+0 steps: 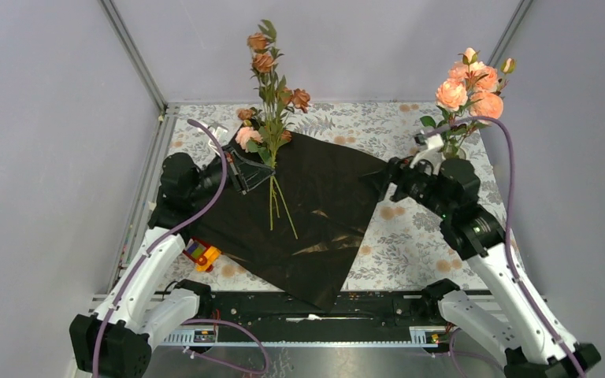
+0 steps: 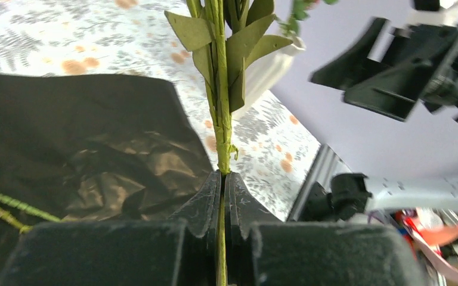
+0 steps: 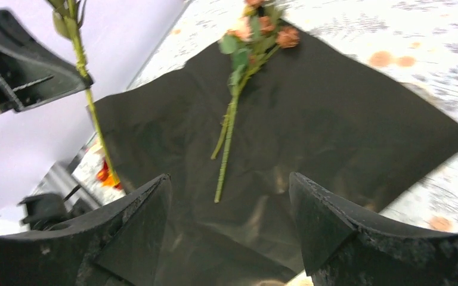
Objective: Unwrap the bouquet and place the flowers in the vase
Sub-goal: Pick up the fake flower from the wrapping paper.
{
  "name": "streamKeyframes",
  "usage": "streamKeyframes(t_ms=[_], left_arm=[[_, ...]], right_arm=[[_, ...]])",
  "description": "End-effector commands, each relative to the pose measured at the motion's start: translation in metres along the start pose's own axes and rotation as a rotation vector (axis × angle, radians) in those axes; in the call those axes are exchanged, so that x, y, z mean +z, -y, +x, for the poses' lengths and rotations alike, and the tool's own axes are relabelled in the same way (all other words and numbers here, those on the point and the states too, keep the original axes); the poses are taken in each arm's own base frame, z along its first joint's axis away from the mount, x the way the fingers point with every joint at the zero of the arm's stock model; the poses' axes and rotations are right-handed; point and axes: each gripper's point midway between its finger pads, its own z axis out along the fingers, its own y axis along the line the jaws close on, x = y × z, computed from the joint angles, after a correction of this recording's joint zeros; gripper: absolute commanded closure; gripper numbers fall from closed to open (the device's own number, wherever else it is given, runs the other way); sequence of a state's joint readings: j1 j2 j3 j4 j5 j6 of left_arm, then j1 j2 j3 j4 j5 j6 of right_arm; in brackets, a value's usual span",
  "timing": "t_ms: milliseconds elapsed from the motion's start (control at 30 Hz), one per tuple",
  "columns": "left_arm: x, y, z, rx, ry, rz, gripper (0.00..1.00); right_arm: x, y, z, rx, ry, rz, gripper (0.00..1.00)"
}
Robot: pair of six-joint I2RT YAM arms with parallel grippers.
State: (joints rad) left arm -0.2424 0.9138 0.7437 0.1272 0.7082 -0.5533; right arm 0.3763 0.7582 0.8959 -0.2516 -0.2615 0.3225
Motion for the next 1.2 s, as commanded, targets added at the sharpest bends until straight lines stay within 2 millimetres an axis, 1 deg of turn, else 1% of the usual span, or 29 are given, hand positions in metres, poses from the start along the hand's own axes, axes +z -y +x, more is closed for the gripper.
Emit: streamKeyframes(t_ms=[0,133,167,233,333,433,500,600,733,833,1000,1167], left_arm=[[-0.01,0.061,-0.021,0.13,-0.023,0.258,1.0],[-0.018,0.085,-0.036,0.168,0.018,0.333,1.0],[-0.019,0.089,-0.037,0.172,0.025,0.34,1.0],[-0.022,0.094,-0.041,0.178,0.048,0.34,1.0],[-0.022,0.098,-0.041,0.16,0.067,0.341,1.0],[-0.023,0.108,-0.042,0.147,0.101,0.372,1.0],[-0.022,0.112,-0.041,0.141,0.111,0.392,1.0],[-0.017,0.112,-0.034,0.116,0.09,0.401,1.0],[-0.016,0.118,-0.032,0.123,0.092,0.416,1.0],[-0.012,0.116,-0.031,0.122,0.089,0.408,1.0],[-0.01,0.117,-0.033,0.124,0.093,0.412,1.0],[-0.008,0.117,-0.032,0.121,0.09,0.412,1.0]], right_arm=[[0.011,-0.063,-0.021,-0.018,0.0,-0.23,0.22],[0.024,-0.108,-0.034,0.056,0.018,-0.37,0.22],[0.026,-0.122,-0.044,0.066,0.047,-0.416,0.22],[0.031,-0.144,-0.051,0.093,0.056,-0.482,0.22],[0.035,-0.177,-0.057,0.122,0.059,-0.593,0.22],[0.045,-0.199,-0.059,0.154,0.039,-0.665,0.22],[0.048,-0.209,-0.062,0.179,0.032,-0.71,0.25],[0.049,-0.219,-0.066,0.179,0.037,-0.738,0.28],[0.052,-0.218,-0.065,0.175,0.03,-0.716,0.29],[0.053,-0.219,-0.063,0.177,0.028,-0.714,0.31],[0.054,-0.223,-0.058,0.177,0.01,-0.73,0.38],[0.055,-0.227,-0.057,0.181,0.003,-0.751,0.49]])
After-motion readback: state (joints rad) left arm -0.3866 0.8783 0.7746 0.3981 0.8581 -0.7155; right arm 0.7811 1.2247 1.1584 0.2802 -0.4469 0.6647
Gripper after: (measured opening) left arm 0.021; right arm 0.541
